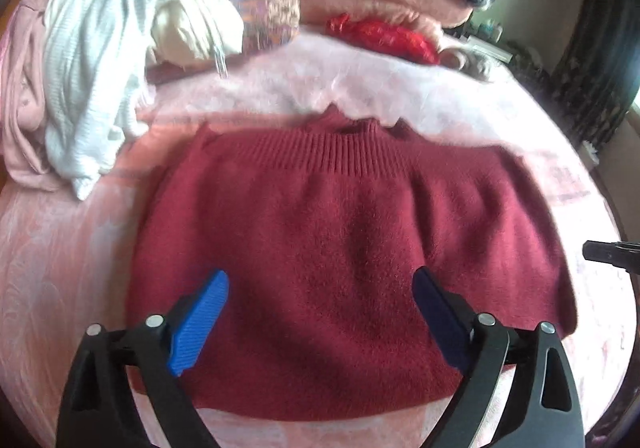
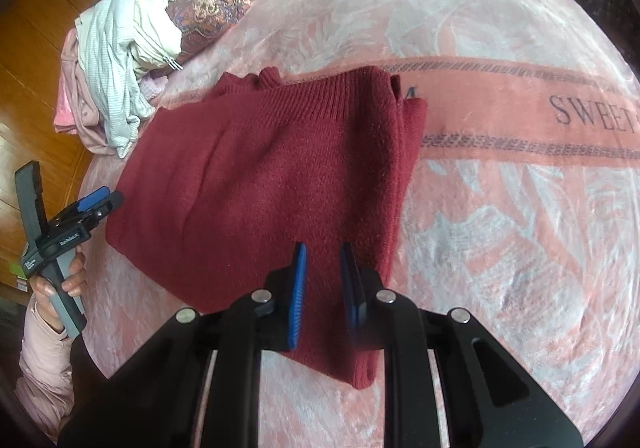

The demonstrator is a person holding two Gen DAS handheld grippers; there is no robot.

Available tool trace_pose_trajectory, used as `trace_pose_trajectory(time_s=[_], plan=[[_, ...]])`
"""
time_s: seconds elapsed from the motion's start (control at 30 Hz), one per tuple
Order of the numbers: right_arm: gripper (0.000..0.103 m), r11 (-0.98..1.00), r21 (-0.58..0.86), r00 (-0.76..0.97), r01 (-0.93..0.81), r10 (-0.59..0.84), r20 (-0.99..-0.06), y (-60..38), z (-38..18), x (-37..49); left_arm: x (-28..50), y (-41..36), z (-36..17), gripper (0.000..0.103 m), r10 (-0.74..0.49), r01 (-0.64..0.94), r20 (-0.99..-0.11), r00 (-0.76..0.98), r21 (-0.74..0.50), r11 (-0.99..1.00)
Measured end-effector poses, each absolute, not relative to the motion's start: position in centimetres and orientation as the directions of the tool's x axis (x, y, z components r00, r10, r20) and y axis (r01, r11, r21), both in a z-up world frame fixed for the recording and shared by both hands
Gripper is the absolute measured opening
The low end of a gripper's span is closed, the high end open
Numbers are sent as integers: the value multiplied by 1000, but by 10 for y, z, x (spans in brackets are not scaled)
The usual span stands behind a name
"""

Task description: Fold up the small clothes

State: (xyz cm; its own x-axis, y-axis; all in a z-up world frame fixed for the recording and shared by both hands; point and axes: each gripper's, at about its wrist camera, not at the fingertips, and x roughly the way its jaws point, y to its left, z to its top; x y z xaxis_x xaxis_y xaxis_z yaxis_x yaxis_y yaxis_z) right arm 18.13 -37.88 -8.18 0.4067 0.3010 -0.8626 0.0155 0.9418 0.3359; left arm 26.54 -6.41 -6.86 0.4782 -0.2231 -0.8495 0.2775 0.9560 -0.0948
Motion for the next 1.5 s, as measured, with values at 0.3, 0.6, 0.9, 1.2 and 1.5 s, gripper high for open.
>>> trace_pose_trajectory(time_s=[0.3, 0.6, 0.9, 1.2, 1.5], plan=[[31, 951, 300, 364, 79, 252, -896, -385, -117, 190, 285, -63, -119, 99, -176, 210, -914, 366, -103, 972], [41, 942, 314, 332, 116, 261, -906, -399, -141, 184, 283, -57, -137, 99, -167, 219, -922, 349, -93, 971], [52, 917, 385, 316, 106, 336, -887, -395, -161, 188, 271, -53, -144, 100, -208, 290, -887, 413, -89, 953], [42, 939, 341, 310, 48, 311, -899, -378, -159, 190, 275, -52, -140, 99, -218, 296, -900, 378, -106, 949], [24, 876, 470, 318, 103, 419, -850, -397, -168, 185, 277, -50, -143, 99, -224, 301, -904, 364, -113, 947]])
